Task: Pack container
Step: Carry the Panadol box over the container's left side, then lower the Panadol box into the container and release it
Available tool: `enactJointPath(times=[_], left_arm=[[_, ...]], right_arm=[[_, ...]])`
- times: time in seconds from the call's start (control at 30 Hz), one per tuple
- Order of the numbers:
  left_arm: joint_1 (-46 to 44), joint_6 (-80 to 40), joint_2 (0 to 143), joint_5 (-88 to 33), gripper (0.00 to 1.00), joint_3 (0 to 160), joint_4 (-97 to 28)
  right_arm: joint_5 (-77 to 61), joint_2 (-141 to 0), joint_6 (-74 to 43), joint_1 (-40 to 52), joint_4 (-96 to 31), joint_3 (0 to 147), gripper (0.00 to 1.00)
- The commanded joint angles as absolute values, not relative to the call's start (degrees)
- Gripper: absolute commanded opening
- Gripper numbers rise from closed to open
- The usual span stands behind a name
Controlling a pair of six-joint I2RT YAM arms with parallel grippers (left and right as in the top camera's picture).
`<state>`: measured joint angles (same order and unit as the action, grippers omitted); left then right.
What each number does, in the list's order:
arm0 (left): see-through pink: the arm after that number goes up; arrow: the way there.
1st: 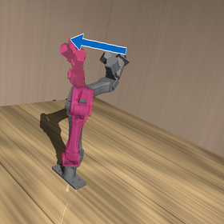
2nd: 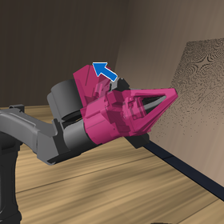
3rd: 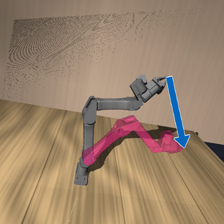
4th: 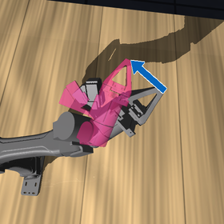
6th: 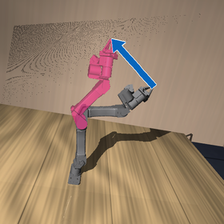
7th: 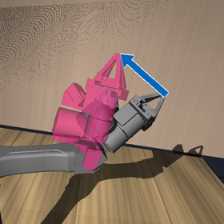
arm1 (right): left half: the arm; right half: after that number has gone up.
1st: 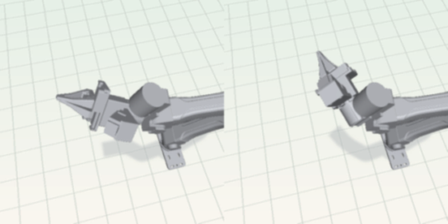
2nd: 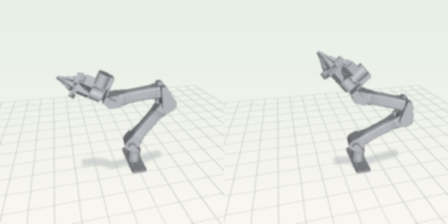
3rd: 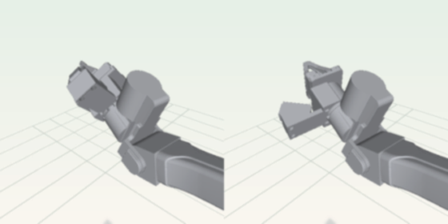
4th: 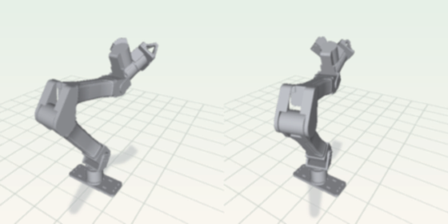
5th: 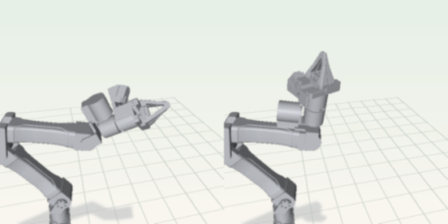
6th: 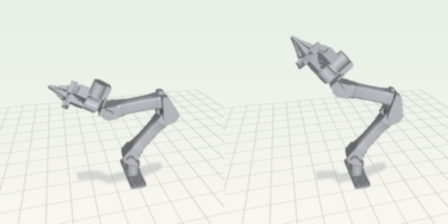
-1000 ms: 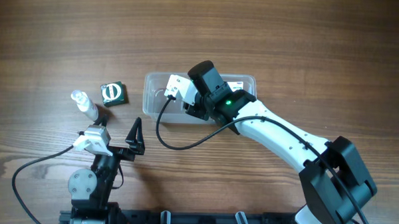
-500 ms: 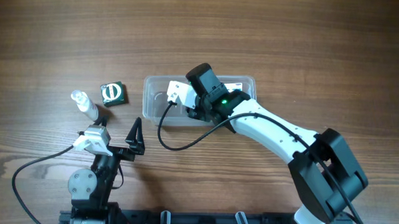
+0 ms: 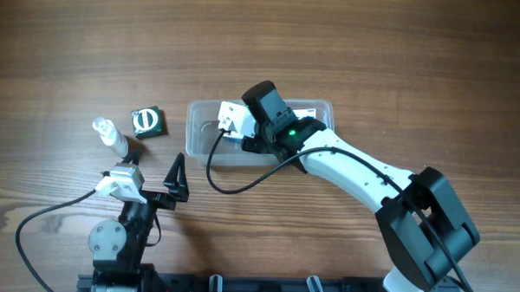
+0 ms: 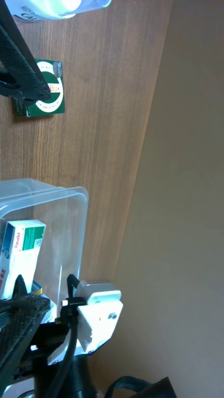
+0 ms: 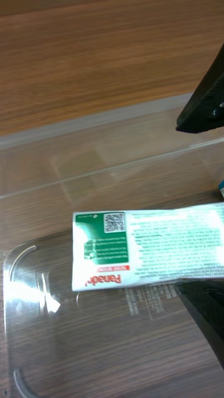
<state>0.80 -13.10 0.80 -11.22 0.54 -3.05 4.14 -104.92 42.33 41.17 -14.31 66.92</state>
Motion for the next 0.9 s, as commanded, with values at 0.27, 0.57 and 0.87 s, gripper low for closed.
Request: enactJointPath(times=[0.27, 0.57, 0.87], left_arm=[[0.5, -12.2, 0.4, -11.1, 1.00, 0.3, -3.3], [0.5, -12.2, 0.4, -11.1, 1.00, 0.3, -3.3], [0.5, -12.2, 0.4, -11.1, 1.00, 0.3, -3.3]], right_arm=[[3.4, -103.5, 25.6, 41.6, -12.3, 69.8, 0.87], [-11.1, -98.3, 7.5, 43.3, -16.0, 70.3, 0.93], [-18.1, -98.0, -16.3, 43.1, -16.5, 70.2, 0.98]])
